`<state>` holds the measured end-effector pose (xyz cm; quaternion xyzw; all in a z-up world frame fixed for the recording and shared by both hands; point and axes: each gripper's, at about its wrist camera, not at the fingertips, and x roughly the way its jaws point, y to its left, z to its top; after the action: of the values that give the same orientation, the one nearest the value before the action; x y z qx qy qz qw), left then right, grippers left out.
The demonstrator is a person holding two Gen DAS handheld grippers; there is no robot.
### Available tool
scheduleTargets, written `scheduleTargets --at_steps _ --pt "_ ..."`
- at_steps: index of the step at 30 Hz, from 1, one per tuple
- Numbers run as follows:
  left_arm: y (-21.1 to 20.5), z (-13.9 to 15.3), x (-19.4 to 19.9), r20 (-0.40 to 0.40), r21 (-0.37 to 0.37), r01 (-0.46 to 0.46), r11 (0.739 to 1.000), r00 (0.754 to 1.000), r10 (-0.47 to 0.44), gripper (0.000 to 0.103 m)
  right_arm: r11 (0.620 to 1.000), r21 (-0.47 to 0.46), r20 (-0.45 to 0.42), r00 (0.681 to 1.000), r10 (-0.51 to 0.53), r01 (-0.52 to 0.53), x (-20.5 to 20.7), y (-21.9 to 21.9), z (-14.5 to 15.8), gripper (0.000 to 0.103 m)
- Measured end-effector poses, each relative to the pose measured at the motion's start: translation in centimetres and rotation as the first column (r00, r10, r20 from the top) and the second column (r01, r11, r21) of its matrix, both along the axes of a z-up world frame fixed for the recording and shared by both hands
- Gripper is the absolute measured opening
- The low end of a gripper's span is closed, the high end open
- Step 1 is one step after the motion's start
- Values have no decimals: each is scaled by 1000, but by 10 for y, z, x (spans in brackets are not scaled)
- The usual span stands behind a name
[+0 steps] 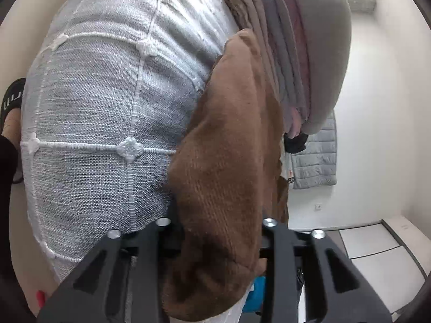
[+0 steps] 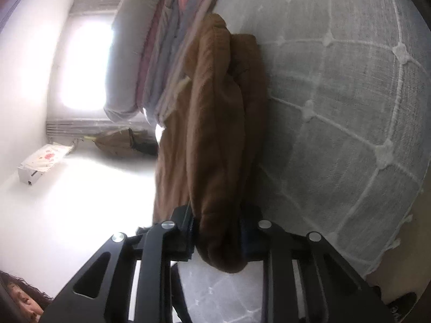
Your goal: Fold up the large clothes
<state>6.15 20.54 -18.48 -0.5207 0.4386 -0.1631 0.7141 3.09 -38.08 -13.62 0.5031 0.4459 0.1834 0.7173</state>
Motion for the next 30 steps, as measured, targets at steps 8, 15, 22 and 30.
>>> scheduleTargets --at_steps 8,15,22,30 --pt "-2 73 0 131 5 47 999 990 -47 16 999 30 118 993 7 -11 -5 14 60 22" --pt "4 109 -36 161 23 94 995 982 -96 16 999 47 142 990 20 -27 -50 5 80 22" --pt "28 43 -83 29 4 70 998 997 -70 16 999 -45 -89 996 -16 12 -112 -12 19 31" --pt "44 13 -92 52 -36 53 998 997 -51 16 855 -430 113 957 -267 289 -134 -8 87 43"
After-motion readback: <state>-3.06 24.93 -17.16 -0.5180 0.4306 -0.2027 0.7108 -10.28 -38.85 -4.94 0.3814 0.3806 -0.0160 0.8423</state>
